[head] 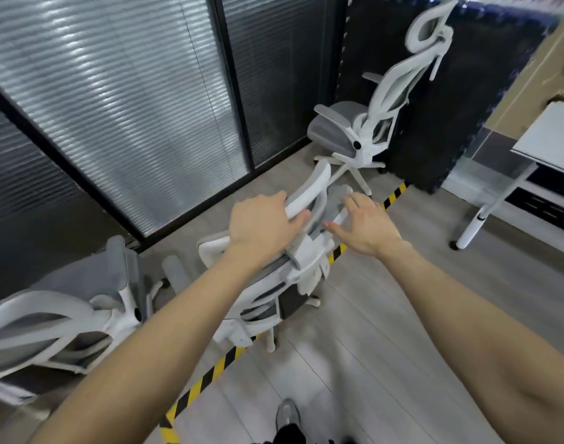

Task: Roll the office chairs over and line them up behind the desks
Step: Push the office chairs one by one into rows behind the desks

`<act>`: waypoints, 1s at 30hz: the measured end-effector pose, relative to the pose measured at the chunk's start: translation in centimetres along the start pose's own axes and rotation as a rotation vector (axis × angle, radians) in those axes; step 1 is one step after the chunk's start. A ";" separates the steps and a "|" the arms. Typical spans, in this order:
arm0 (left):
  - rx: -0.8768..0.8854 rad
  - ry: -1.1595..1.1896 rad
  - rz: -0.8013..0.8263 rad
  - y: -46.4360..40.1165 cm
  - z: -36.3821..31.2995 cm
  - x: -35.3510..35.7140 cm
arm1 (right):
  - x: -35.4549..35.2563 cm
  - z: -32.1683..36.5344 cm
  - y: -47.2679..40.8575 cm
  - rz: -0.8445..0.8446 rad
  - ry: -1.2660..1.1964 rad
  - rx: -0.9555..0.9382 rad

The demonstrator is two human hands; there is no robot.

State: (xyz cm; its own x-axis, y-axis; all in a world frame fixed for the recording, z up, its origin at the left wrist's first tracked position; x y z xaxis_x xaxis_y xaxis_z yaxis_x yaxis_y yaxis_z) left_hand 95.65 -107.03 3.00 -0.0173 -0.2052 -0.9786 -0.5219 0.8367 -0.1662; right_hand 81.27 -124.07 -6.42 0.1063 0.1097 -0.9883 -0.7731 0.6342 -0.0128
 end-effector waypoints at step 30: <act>0.705 -0.125 0.154 0.6 -17.5 1.2 | 3.3 -13.7 25.6 -0.335 -0.037 0.377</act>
State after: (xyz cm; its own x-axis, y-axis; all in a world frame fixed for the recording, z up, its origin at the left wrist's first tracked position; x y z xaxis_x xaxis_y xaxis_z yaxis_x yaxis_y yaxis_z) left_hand 80.41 -115.65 3.86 0.0736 -0.0347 -0.9967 0.1520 0.9881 -0.0232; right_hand 53.31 -117.98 -12.08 0.3376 -0.1242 -0.9331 -0.4139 0.8707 -0.2657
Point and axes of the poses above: each hand's wrist, its own y-axis away from the middle knuckle, its own x-axis out of the palm, z = x × y, the point moved 9 cm from there along -y, towards the middle knuckle, and after that the axes turned 4 degrees about y, right-handed, at the moved point
